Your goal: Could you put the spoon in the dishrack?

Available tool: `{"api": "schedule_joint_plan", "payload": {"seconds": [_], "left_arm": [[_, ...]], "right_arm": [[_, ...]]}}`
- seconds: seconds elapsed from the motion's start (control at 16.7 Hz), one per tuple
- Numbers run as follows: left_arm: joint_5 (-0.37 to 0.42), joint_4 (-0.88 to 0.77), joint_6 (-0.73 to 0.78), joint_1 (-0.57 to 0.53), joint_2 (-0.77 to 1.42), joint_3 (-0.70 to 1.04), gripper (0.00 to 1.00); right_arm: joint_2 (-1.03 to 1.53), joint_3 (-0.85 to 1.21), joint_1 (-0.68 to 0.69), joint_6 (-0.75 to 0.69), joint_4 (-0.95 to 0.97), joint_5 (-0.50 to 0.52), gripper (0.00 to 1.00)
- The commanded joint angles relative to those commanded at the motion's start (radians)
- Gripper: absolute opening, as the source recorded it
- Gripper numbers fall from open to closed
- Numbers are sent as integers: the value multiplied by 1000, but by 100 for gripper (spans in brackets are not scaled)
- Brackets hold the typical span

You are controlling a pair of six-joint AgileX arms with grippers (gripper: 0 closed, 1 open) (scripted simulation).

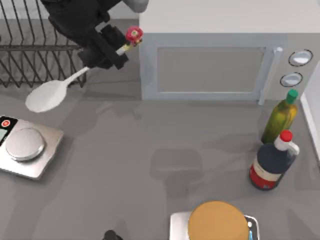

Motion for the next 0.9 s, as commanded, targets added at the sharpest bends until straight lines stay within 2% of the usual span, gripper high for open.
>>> {"api": "schedule_joint_plan", "payload": {"seconds": [0.18,0.66,0.9], "left_arm": [[28,216,-89,125,-169,-153,0],[116,913,-348,497,-704,-636,0],[148,1114,-443,623,-898,-782,0]], "right_arm": [[0,0,0,0,0,0,100],[0,0,0,0,0,0,100],[0,0,0,0,0,0,100]]}}
